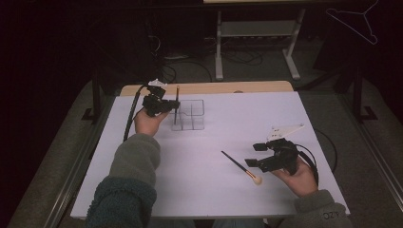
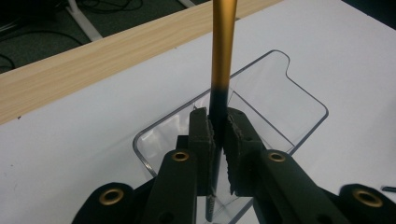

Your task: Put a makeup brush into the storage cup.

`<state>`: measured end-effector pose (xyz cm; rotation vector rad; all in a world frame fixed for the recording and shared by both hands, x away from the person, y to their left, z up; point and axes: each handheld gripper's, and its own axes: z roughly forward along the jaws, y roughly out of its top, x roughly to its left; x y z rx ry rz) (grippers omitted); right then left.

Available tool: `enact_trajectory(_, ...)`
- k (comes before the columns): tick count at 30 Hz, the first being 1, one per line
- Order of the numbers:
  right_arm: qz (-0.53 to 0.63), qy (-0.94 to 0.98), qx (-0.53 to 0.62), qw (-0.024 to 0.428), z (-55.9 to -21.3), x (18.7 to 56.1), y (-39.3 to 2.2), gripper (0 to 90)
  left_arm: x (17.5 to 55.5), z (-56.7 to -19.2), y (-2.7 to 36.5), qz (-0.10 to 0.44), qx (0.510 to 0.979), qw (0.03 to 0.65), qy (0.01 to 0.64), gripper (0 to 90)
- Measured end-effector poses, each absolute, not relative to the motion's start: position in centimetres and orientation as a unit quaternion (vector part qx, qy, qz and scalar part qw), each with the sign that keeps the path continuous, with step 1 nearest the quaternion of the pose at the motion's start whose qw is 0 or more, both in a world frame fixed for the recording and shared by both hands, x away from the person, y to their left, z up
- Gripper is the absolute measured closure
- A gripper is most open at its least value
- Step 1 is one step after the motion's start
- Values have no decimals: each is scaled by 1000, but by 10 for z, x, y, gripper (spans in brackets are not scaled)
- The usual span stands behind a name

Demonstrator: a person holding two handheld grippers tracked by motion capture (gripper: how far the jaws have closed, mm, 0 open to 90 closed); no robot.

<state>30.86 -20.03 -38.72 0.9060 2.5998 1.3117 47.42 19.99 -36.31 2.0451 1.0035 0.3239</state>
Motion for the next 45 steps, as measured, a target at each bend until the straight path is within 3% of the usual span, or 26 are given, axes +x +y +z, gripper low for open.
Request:
enact_trajectory(26,418,853,307,52,-389,310,-197,285,437,-341,208,128,824,422,357,633)
enact_trajectory(45,410,852,319,61,-389,311,-195,267,404,-335,212,124,835,420,334,461)
